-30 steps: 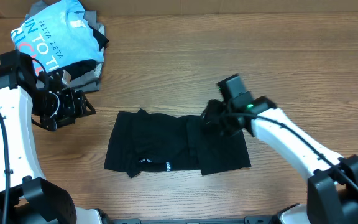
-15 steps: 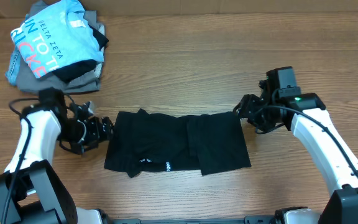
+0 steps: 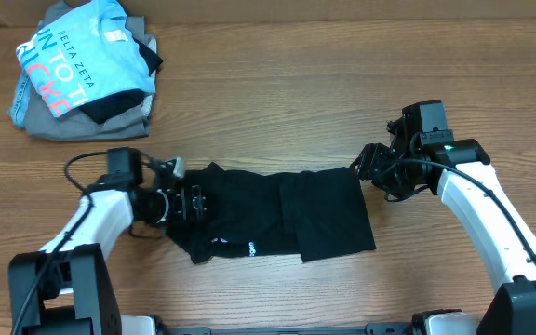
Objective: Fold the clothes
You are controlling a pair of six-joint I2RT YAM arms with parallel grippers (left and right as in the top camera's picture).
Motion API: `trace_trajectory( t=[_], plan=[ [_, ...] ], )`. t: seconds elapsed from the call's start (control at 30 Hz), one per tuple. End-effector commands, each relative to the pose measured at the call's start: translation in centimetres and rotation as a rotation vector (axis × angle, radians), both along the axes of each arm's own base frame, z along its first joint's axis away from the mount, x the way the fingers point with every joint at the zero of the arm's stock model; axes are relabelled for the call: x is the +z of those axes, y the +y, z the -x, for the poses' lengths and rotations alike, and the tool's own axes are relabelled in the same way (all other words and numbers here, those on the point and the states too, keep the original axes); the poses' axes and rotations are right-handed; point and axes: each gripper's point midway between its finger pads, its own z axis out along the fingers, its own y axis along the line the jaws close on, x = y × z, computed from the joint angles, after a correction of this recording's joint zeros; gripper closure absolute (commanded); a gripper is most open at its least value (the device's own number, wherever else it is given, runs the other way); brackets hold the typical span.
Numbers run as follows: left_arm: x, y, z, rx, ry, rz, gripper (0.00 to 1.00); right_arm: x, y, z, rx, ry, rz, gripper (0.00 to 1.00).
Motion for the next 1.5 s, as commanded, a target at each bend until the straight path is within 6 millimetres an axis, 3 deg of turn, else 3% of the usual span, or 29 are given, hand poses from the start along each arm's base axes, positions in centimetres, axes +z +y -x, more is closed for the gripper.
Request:
trace_trajectory(
  t=[0.0, 0.1, 0.17, 0.2, 0.37, 0.43, 0.53, 0.6, 0.67, 0.77, 0.87, 0.93, 1.0, 1.1, 1.13, 1.2, 1.3, 1.47],
  plan=[
    [-2.2, -0.5, 1.6, 0.047, 0.104, -0.064, 0.18, 1.2, 0.0, -0.4, 0.015, -0.040, -0.005, 0.38],
    [-2.3, -0.9, 1.6, 0.053, 0.113, -0.069, 0.57, 1.2, 0.0, -0.2, 0.030, -0.038, 0.001, 0.38],
    [-2.3, -0.9, 2.1, 0.064, 0.141, -0.067, 0.87, 1.1, 0.0, 0.0, 0.034, -0.031, 0.004, 0.38],
    [-2.2, -0.7, 2.4, 0.070, 0.164, -0.068, 0.96, 1.1, 0.0, 0.0, 0.035, -0.030, 0.005, 0.38],
    [0.0, 1.8, 2.8, 0.089, 0.241, -0.134, 0.96, 1.0, -0.7, 0.0, 0.016, -0.024, 0.012, 0.38],
    [2.2, 3.7, 2.1, 0.104, 0.243, -0.182, 0.96, 0.9, -1.3, 0.0, -0.005, -0.016, 0.012, 0.38],
    [7.5, 5.4, 0.1, 0.119, 0.184, -0.198, 0.96, 0.9, -2.5, -0.1, -0.042, -0.005, 0.012, 0.37],
    [11.4, 5.5, -1.4, 0.126, 0.121, -0.197, 0.96, 0.9, -3.2, -0.2, -0.065, 0.000, 0.011, 0.37],
    [13.9, 5.0, -2.2, 0.116, 0.074, -0.197, 0.96, 0.9, -3.5, -0.2, -0.077, 0.001, 0.005, 0.37],
    [16.3, 2.9, -3.0, 0.107, 0.033, -0.187, 0.96, 0.9, -3.8, -0.3, -0.086, 0.000, 0.002, 0.37],
    [15.5, -0.3, -2.5, 0.059, 0.052, -0.206, 0.91, 0.9, -3.8, -0.3, -0.087, -0.001, 0.002, 0.38],
    [14.3, -1.3, -2.0, 0.065, 0.087, -0.255, 0.88, 0.9, -3.8, -0.3, -0.086, 0.000, 0.002, 0.37],
    [12.8, -2.7, -1.4, 0.075, 0.115, -0.299, 0.79, 0.9, -3.8, -0.2, -0.086, 0.002, 0.003, 0.37],
    [10.9, -5.6, -0.6, 0.049, 0.123, -0.297, 0.52, 0.9, -3.8, -0.2, -0.069, -0.005, 0.008, 0.37],
    [10.2, -8.0, 0.1, 0.014, 0.126, -0.261, 0.43, 0.9, -3.8, -0.2, -0.066, -0.005, 0.009, 0.37],
    [9.9, -9.6, 0.8, -0.042, 0.116, -0.254, 0.34, 0.9, -3.8, -0.2, -0.066, -0.005, 0.009, 0.37],
    [10.7, -9.8, 1.2, -0.056, 0.125, -0.260, 0.36, 0.9, -3.8, -0.2, -0.054, -0.008, 0.012, 0.37],
    [13.6, -7.1, 0.0, -0.028, 0.110, -0.296, 0.39, 0.9, -3.7, -0.1, -0.034, -0.011, 0.015, 0.34]
  ],
)
